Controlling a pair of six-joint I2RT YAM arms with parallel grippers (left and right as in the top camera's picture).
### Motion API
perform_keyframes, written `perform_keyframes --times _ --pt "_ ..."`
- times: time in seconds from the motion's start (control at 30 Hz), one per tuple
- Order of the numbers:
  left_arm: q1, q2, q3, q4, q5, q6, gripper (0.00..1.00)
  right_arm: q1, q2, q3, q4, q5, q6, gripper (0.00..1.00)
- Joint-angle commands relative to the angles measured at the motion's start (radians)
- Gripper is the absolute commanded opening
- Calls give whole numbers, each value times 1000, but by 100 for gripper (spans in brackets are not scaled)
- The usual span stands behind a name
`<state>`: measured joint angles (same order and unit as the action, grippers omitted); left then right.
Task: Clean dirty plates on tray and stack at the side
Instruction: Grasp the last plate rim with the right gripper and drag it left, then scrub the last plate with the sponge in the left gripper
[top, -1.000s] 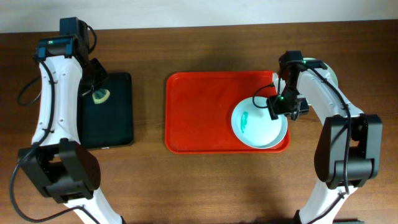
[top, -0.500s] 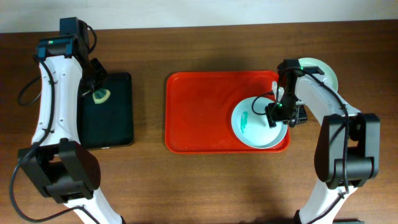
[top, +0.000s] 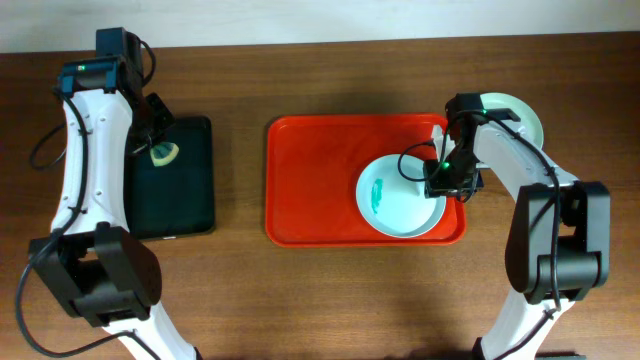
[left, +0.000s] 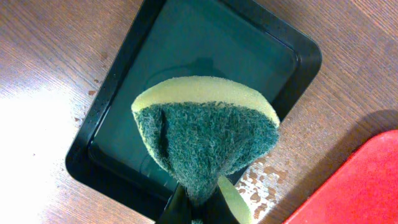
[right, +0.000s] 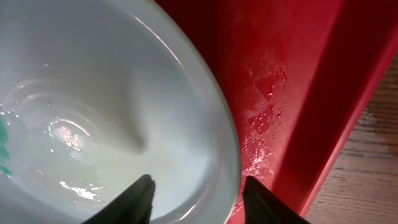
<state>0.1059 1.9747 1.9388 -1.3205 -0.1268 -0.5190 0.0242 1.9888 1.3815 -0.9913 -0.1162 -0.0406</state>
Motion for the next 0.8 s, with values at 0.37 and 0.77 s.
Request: perform_keyframes --times 0.37,0.77 --pt "-32 6 -9 41 322 155 0 8 2 -76 85 -43 63 35" --pt "-402 6 -204 195 349 124 0 50 24 -77 218 -146 189 10"
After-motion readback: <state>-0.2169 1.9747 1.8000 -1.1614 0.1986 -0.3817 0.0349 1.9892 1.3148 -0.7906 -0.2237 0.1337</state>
